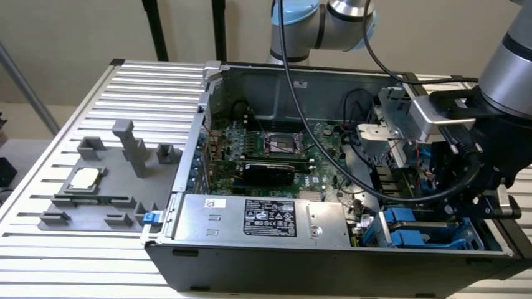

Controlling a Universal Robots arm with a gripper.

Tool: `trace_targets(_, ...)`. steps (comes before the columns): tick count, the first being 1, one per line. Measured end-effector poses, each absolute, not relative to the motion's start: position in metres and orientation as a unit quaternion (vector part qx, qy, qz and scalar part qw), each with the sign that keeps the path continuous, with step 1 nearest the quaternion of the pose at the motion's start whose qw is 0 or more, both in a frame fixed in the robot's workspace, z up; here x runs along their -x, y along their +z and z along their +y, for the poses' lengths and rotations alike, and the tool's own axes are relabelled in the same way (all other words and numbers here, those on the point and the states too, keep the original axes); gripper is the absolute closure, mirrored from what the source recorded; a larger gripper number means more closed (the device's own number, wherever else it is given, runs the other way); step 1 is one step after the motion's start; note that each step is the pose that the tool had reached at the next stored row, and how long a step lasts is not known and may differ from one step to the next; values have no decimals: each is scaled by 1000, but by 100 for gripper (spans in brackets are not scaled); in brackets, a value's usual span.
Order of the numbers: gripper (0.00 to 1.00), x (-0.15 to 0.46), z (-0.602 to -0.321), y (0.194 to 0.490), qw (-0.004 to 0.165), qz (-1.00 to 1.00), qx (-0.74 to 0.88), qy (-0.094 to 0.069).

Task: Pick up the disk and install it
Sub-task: 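Insert the first disk wire, then insert the second disk wire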

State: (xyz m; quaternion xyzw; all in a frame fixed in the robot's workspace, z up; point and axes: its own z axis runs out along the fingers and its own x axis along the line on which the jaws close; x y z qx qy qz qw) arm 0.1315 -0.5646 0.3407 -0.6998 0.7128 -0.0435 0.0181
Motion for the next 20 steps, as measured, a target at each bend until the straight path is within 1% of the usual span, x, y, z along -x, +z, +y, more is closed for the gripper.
trace_targets(11, 75, -130, -565, 374, 18, 713, 700, -44)
trace_targets(16, 75, -119, -564, 374, 18, 713, 700, -44)
trace_targets(20, 75, -108, -558, 374, 19, 713, 700, -44)
